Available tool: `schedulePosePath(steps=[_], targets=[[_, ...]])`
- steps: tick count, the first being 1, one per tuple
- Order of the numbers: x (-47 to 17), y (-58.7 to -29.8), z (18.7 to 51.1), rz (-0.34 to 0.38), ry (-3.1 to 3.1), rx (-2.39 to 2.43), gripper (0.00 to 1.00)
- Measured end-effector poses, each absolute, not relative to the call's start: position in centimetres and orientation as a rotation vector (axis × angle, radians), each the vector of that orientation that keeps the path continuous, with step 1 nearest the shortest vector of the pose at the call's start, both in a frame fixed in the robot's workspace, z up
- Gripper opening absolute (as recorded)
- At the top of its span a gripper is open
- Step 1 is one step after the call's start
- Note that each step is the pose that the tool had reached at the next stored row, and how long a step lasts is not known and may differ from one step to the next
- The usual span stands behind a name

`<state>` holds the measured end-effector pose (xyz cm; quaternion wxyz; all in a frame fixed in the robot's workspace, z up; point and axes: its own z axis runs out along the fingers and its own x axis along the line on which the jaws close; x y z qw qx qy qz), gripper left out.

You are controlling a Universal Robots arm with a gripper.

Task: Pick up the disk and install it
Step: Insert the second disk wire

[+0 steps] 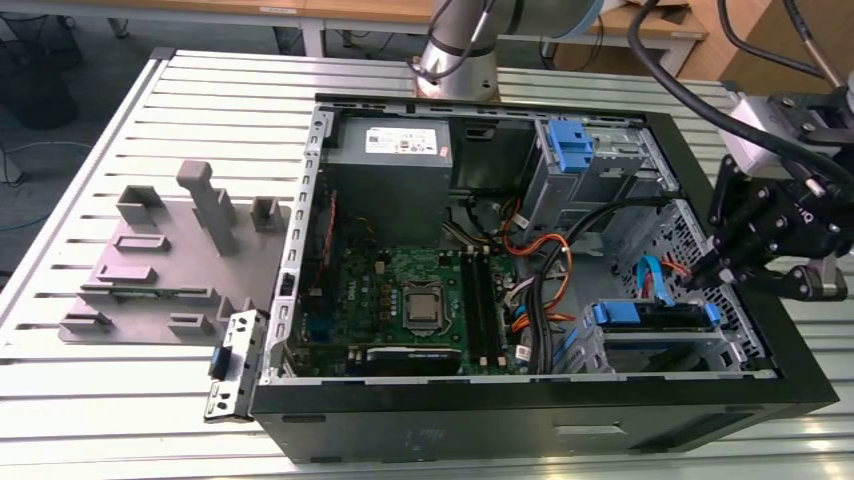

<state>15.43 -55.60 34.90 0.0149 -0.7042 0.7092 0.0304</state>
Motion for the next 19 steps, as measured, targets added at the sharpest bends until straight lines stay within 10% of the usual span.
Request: schedulePosePath(steps=[19], targets=[[15.3,-57.5,34.5,0.087,2.179,-2.213,0.16]])
